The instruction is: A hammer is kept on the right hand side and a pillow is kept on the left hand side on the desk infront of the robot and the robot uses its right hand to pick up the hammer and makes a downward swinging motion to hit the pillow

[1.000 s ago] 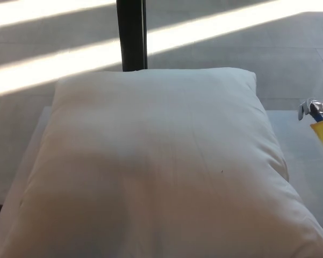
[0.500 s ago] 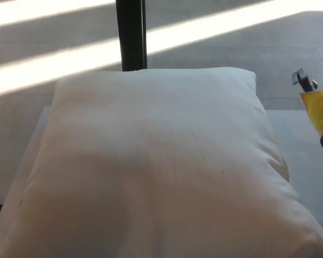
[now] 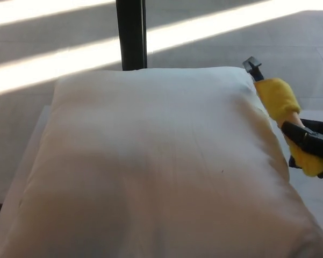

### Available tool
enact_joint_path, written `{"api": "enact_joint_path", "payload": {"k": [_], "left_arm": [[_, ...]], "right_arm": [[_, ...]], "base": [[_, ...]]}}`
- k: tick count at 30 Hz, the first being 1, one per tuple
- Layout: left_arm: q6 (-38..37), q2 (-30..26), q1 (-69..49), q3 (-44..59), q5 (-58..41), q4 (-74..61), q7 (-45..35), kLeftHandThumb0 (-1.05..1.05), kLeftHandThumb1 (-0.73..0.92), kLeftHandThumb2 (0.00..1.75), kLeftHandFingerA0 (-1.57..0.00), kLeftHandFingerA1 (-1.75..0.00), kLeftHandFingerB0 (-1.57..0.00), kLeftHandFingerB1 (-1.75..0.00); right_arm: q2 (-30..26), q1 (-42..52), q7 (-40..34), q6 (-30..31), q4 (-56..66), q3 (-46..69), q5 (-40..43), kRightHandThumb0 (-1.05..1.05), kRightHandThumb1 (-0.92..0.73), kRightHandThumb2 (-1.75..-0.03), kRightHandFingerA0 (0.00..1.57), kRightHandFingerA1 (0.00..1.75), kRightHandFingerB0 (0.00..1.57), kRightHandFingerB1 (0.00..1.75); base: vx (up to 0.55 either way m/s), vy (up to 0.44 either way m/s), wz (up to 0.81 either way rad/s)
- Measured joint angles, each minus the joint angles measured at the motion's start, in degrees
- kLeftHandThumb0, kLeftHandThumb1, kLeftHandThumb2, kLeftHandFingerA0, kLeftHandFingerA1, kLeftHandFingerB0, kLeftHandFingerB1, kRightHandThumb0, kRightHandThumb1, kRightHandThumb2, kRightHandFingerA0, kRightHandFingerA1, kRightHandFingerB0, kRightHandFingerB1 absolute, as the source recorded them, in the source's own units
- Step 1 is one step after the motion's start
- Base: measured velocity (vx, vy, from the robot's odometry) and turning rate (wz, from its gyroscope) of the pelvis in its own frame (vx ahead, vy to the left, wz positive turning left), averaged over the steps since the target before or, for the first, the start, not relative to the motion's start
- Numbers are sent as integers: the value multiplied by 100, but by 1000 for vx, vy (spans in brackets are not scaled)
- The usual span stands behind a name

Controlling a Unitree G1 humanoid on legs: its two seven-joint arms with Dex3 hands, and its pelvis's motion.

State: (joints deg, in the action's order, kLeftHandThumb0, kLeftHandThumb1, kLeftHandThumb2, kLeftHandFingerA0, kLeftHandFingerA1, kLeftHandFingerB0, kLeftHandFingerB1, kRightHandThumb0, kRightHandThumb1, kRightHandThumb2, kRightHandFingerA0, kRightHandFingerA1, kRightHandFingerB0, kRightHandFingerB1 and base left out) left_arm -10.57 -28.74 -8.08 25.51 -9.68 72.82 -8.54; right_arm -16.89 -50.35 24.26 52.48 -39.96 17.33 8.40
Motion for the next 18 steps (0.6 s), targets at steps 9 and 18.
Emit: {"api": "enact_joint_path", "payload": {"k": [9,18], "left_arm": [[-2,0,-52,7,-5,3,-4,-61,77,63,-77,-64,-60,-53],[-2,0,-66,6,-9,-8,-6,-62,77,63,-75,-62,-60,-51]], "right_arm": [[-630,-1105,581,603,2,-28,403,-35,-59,-118,106,175,75,170],[-1055,-1833,1124,791,-386,-141,639,-34,-58,-117,103,175,75,168]], "base": [[0,0,0],[0,0,0]]}}
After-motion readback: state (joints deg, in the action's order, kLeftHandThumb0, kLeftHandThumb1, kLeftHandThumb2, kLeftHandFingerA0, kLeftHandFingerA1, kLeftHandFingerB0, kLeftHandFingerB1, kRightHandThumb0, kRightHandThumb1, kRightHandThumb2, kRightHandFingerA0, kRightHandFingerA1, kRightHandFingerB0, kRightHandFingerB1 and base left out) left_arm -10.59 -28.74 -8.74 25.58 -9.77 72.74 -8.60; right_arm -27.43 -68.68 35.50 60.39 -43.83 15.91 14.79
